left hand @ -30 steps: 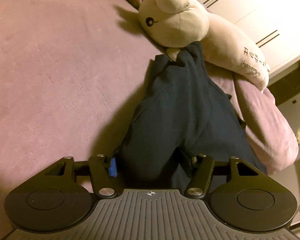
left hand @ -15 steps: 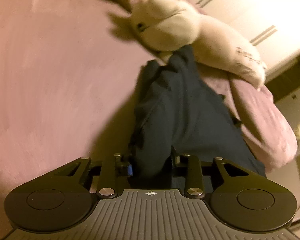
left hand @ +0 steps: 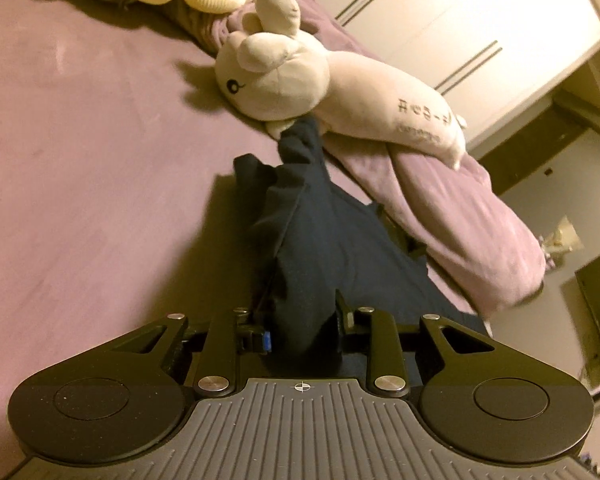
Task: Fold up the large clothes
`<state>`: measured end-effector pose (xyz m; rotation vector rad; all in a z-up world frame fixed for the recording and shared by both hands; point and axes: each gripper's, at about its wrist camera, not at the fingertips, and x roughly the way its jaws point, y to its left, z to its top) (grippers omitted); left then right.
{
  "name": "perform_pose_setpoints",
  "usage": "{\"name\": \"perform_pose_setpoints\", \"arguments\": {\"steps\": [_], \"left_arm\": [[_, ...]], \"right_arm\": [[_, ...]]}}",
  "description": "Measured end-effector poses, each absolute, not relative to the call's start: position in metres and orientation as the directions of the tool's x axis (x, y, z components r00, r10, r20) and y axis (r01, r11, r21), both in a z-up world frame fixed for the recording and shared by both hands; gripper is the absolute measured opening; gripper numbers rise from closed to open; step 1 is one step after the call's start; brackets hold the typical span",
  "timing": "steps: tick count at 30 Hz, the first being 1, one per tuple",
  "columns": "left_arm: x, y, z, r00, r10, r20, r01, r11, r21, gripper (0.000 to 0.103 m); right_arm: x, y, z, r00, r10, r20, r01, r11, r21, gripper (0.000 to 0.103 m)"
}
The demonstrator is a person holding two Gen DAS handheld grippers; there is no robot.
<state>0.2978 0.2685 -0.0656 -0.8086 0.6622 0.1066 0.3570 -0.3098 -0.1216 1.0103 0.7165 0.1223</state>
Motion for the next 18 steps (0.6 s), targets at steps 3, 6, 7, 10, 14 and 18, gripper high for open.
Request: {"name": "perform_pose_setpoints", "arguments": {"steps": [3,6,7,10,14,18], "left_arm": [[0.263,0.260,-0.063,0.788,-0.167,-0.593,-0.323,0.707,-0.629,0.030],[0.220,0.253,-0.063,0.780,-0.178,-0.600,-0.323,0.707,-0.630,0.030],[0.209,0.252,-0.064,0.779,-0.182,-0.601,-0.323,0.705,-0.631,0.030],[0.169,0.249,-0.065,0.779,-0.190,-0.598,-0.323,0.696,-0.642,0.030],[0.121,0.244,-0.072,0.778,-0.194,-0.598,-0.343,0.665,-0.663,0.030],[0.098,0.243,-0.087,0.771,-0.191,-0.607,-0.370,0.642,-0.672,0.032]], "right_arm": [[0.322,-0.316,-0.117,0.763,0.410,-0.500,0.216,0.566,0.795,0.021],[0.280,-0.324,-0.117,0.752,0.421,-0.508,0.217,0.569,0.793,0.021],[0.265,-0.326,-0.118,0.746,0.423,-0.515,0.221,0.572,0.790,0.021],[0.222,-0.331,-0.123,0.729,0.425,-0.536,0.231,0.585,0.778,0.021],[0.173,-0.338,-0.131,0.715,0.417,-0.561,0.263,0.583,0.769,0.021],[0.160,-0.345,-0.143,0.695,0.420,-0.583,0.282,0.587,0.759,0.028]]}}
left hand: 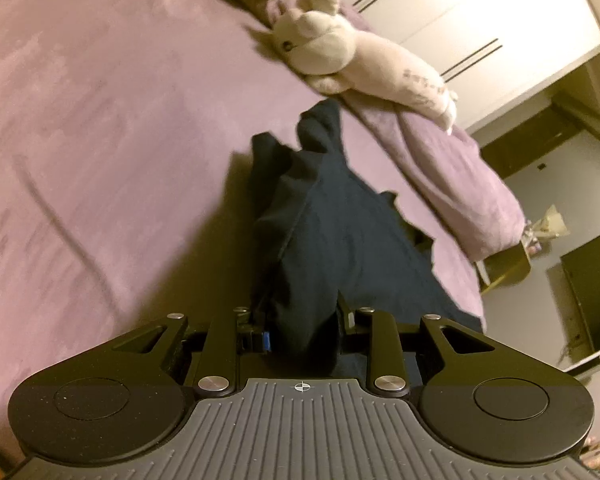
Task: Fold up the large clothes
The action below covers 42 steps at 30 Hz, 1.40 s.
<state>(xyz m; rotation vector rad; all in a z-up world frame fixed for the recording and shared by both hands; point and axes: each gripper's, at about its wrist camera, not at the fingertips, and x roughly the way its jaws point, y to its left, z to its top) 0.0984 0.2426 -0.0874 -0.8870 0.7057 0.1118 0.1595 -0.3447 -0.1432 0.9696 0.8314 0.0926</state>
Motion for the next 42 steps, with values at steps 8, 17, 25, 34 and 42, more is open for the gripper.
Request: {"name": "perform_pose_setpoints", "arguments": {"steps": [8,17,25,34,42], "left_arm": [[0.078,0.239,-0.096,0.766,-0.142,-0.627,-0.395,0.665,-0.634,0.052],[0.077,0.248,-0.125,0.793,-0.240,-0.560,-0.356,0.564,-0.745,0.074],[0.105,0.261,-0.149,0.818,-0.226,-0.529,-0.408,0.421,-0.810,0.076],[0.149,0.279,-0.167,0.825,-0.260,-0.501,-0.391,0.378,-0.839,0.069],[0.165,0.286,-0.172,0.820,-0.296,-0.490,-0.367,0.385,-0.847,0.047]], "right_arm": [[0.143,-0.325,-0.095,0.720,0.188,-0.668,0.264,0.816,0.514,0.057],[0.153,-0.222,-0.051,0.798,0.270,-0.539,-0.125,0.949,0.291,0.051],[0.183,-0.103,-0.083,0.677,0.465,-0.571,-0.332,0.885,0.327,0.035],[0.194,-0.054,-0.111,0.597,0.442,-0.669,-0.389,0.889,0.241,0.035],[0.184,-0.042,-0.106,0.622,0.396,-0.676,-0.391,0.904,0.170,0.034]]}}
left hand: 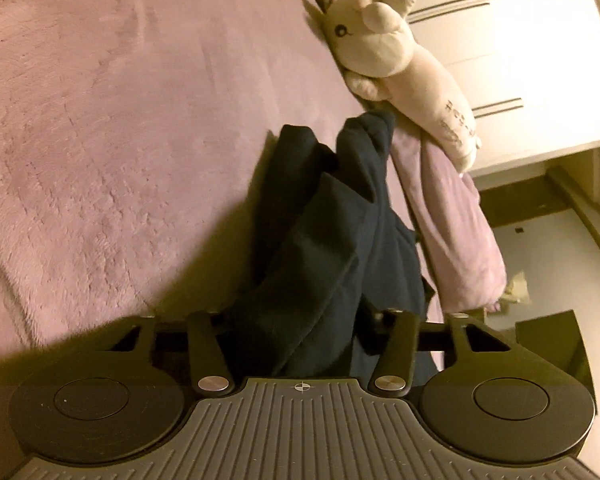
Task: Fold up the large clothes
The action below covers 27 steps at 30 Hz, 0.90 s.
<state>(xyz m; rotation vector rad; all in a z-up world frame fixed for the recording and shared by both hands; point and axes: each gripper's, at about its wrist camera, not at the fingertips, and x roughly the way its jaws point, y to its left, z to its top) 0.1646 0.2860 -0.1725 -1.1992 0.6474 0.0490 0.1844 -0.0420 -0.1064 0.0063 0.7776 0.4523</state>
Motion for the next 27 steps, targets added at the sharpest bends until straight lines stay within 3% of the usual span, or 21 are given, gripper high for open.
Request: {"name": "perform_pose_setpoints", "arguments": {"steps": [2,6,10,16,22,27], "left_arm": [[0.162,0.288,-0.170,0.826,-0.304,-0.474,-0.346,0.389,-0.854,0.039],[0.156,0.285,-0.159,0.842,-0.302,-0.447,-0.301,0.426,-0.853,0.035],[0.158,0.283,-0.154,0.834,-0.299,-0.464,-0.289,0.480,-0.828,0.035],[0.166,0.283,-0.159,0.804,-0.278,-0.526,-0.342,0.508,-0.791,0.044],[0.164,0.285,-0.159,0.802,-0.282,-0.527,-0.347,0.498,-0.794,0.043],[0.165,0.279,-0.156,0.798,-0.266,-0.542,-0.354,0.520,-0.777,0.041]], "right_arm": [[0.182,-0.040,-0.099,0.640,0.406,-0.652,-0.382,0.905,0.188,0.028],[0.181,-0.024,-0.098,0.652,0.396,-0.646,-0.392,0.906,0.159,0.028],[0.190,-0.015,-0.110,0.622,0.393,-0.677,-0.384,0.907,0.174,0.030],[0.197,-0.011,-0.119,0.599,0.404,-0.691,-0.452,0.883,0.125,0.030],[0.185,-0.033,-0.102,0.677,0.326,-0.660,-0.356,0.930,0.095,0.028],[0.188,-0.034,-0.123,0.666,0.305,-0.681,-0.369,0.928,0.054,0.028]]}}
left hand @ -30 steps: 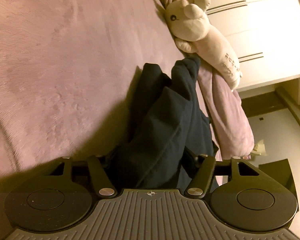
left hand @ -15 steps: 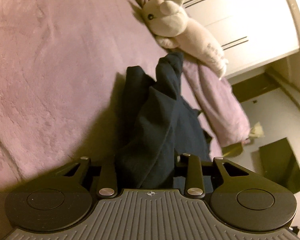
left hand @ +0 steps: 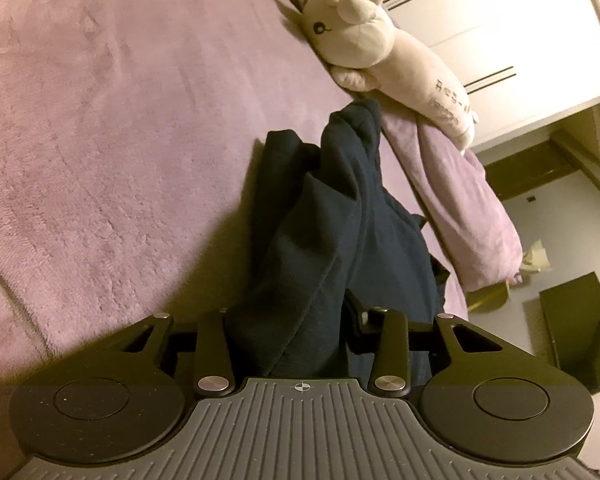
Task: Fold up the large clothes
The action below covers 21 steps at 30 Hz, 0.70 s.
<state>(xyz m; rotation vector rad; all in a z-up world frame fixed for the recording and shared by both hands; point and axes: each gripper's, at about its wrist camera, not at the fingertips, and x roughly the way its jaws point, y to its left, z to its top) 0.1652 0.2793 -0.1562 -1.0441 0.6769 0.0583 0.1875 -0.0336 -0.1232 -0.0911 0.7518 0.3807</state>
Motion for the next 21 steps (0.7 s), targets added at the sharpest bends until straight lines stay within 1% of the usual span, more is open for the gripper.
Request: {"name": "perform_pose_setpoints", "arguments": {"steps": [3,8,12,15,18,21], "left_arm": [[0.165,0.277,-0.152,0.795,-0.260,-0.549,-0.356,0.532,-0.768,0.038],[0.165,0.275,-0.144,0.792,-0.250,-0.557,-0.356,0.551,-0.754,0.036],[0.165,0.274,-0.143,0.790,-0.248,-0.561,-0.363,0.548,-0.754,0.035],[0.166,0.274,-0.143,0.788,-0.249,-0.563,-0.371,0.536,-0.758,0.034],[0.166,0.272,-0.134,0.785,-0.243,-0.570,-0.374,0.548,-0.748,0.033],[0.166,0.270,-0.119,0.786,-0.246,-0.567,-0.360,0.564,-0.743,0.031]], "right_arm": [[0.188,-0.031,-0.128,0.676,0.300,-0.673,-0.378,0.925,0.032,0.028],[0.189,-0.041,-0.120,0.660,0.322,-0.679,-0.355,0.930,0.096,0.028],[0.189,-0.038,-0.133,0.669,0.326,-0.667,-0.395,0.917,0.052,0.029],[0.194,-0.040,-0.136,0.668,0.346,-0.659,-0.412,0.909,0.060,0.029],[0.196,-0.052,-0.125,0.647,0.395,-0.653,-0.422,0.898,0.125,0.029],[0.189,-0.076,-0.110,0.666,0.409,-0.624,-0.356,0.909,0.216,0.035]]}}
